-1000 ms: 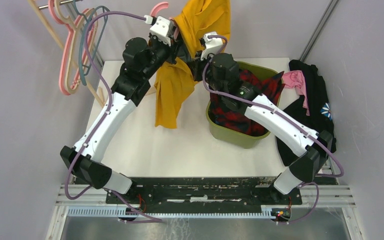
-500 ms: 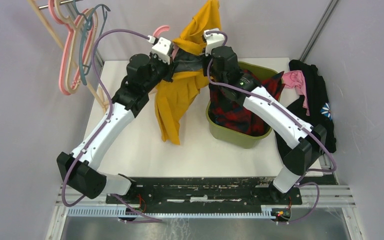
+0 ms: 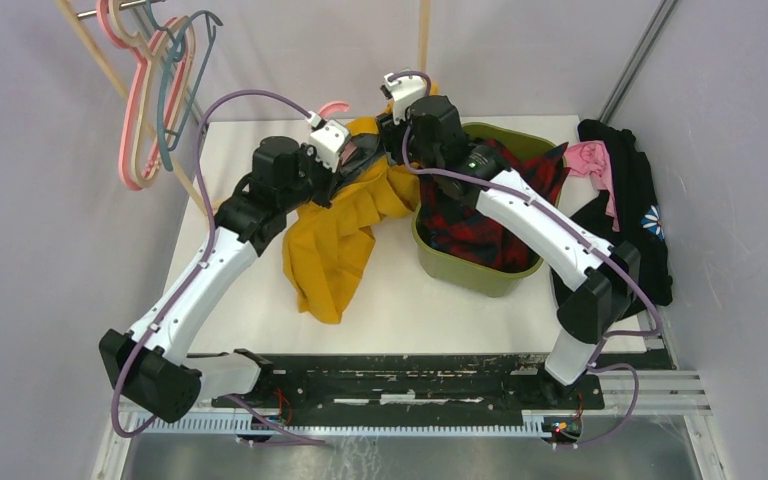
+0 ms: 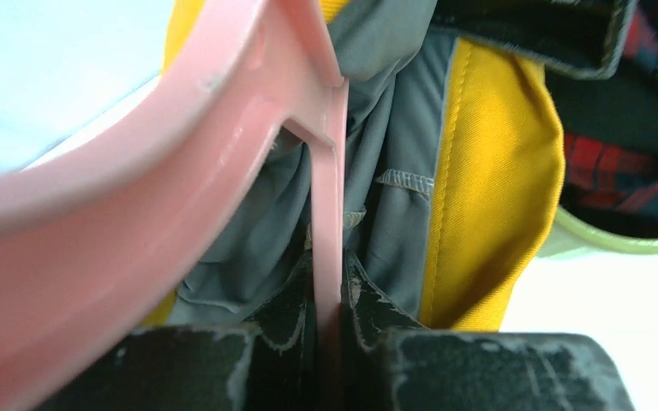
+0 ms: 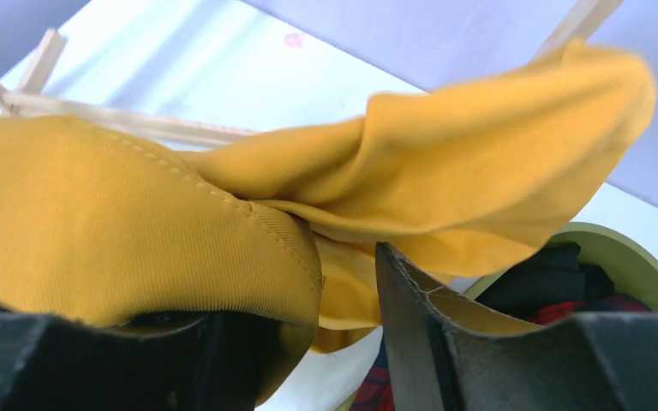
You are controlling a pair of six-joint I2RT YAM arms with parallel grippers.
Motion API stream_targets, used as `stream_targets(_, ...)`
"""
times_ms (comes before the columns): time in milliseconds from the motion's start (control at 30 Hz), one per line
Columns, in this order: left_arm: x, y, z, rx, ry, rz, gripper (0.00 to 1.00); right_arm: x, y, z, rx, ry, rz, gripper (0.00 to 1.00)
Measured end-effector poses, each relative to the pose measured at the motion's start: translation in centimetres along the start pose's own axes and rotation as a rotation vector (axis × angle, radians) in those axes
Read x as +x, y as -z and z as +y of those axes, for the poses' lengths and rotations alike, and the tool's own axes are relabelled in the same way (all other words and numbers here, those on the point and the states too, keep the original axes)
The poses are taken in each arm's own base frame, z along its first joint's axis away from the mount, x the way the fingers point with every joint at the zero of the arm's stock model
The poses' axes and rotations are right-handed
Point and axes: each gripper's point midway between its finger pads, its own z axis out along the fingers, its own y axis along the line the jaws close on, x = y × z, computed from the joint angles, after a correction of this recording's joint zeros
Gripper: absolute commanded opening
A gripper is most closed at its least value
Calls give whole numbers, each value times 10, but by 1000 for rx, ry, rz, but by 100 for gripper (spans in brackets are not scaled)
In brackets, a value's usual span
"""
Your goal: Remove the skirt from the hanger
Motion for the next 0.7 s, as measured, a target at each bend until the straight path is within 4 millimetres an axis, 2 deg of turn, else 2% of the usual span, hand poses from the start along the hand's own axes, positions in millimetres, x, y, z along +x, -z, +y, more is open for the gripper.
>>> stream_targets(100,16,1,3,2,-67,63,3,5,3,4,-41,41,20,56)
stream_targets(267,39,2,4,41,-120,146,3,12,24,6,-93,116,63,57)
stream_targets(533,54,9,-14,190,-198,186,3,14,65,13,-220,263,77,55)
stream_targets(700,54,17,-25,272,-213,199,3,20,75,23,-302,336,82,55)
